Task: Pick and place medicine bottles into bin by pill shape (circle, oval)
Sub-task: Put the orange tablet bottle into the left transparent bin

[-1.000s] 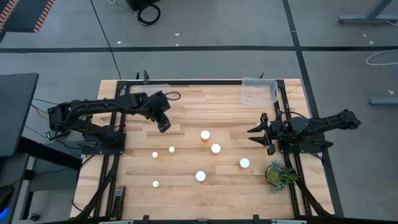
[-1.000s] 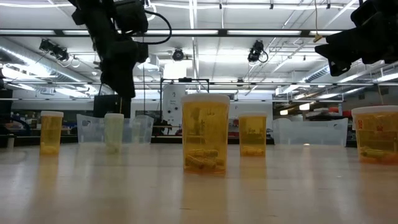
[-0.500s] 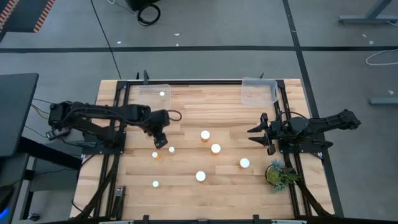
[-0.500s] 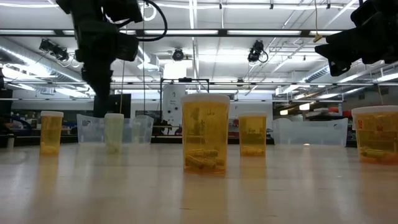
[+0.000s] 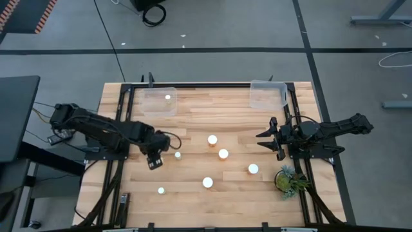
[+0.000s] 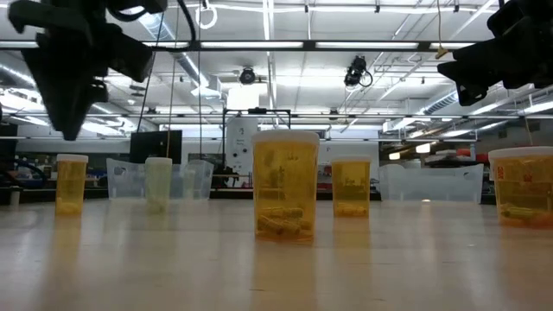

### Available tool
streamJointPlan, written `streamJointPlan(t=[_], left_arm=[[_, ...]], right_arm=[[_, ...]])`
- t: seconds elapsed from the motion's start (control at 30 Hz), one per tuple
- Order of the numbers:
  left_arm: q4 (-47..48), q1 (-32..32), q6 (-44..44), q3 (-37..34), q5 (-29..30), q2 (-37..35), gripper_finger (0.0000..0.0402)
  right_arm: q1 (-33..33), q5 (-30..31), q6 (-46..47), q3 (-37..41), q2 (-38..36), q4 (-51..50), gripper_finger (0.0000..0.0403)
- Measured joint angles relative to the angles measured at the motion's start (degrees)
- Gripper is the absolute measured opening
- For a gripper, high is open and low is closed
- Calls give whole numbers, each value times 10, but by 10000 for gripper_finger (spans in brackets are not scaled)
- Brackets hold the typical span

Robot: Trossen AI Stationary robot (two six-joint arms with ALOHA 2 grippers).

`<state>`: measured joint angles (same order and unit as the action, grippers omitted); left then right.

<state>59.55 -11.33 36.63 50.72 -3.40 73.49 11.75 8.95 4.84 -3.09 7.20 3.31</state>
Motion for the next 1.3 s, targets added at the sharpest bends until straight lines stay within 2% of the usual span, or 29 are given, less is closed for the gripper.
streamJointPlan(t=[0.4, 0.63, 0.9, 1.3], left_arm=[[7, -86, 124, 0, 20, 13, 192], [6, -115, 142, 0, 21, 61, 222], [-22, -120, 142, 0, 21, 114, 248], [-62, -93, 122, 0, 48, 159, 238]], right_arm=[[0, 0, 0, 0, 0, 0, 157], [0, 0, 0, 0, 0, -2, 157], [0, 0, 0, 0, 0, -3, 157], [0, 0, 0, 0, 0, -3, 157]])
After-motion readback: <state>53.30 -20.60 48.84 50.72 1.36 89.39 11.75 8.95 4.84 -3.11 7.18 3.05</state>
